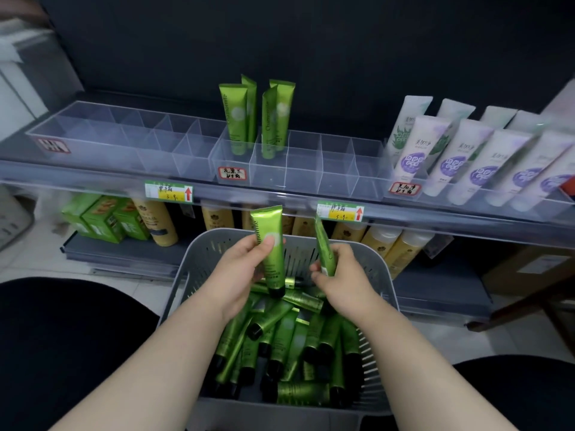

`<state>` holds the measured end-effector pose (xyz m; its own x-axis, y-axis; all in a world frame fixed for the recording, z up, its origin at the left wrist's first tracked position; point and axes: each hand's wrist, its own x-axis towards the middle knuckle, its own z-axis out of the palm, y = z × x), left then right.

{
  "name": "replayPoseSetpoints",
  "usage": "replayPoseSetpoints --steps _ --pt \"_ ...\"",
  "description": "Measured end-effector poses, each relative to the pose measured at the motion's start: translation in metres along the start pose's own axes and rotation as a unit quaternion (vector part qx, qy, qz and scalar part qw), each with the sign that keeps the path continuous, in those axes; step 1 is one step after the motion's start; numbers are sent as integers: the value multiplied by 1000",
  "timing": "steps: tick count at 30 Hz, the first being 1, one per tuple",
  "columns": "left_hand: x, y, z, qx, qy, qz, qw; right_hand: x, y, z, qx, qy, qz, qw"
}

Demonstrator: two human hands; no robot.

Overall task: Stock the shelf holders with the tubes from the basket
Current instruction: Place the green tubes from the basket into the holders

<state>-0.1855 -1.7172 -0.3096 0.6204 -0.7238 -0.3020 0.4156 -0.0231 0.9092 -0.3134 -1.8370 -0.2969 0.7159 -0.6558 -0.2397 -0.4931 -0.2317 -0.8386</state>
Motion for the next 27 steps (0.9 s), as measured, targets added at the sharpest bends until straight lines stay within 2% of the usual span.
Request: replayPoseSetpoints --steps 3,7,13,16,23,27 --pt "-5 12 8 18 -4 36 999 -1 -20 -17 -67 14 -55 996" --pt "-7 26 17 27 -13 83 996 5 -42 -44 -67 11 -96 993" --pt "-4 50 23 173 -12 144 974 20 -66 -88 -52 73 -104 991" --pt "1 66 22 223 17 170 960 32 -69 -99 -40 107 -127 985" --pt "27 104 19 198 75 214 954 62 -83 -105 -21 149 -146 978" --pt "37 124 25 177 63 247 951 86 -108 -113 10 157 -164 974"
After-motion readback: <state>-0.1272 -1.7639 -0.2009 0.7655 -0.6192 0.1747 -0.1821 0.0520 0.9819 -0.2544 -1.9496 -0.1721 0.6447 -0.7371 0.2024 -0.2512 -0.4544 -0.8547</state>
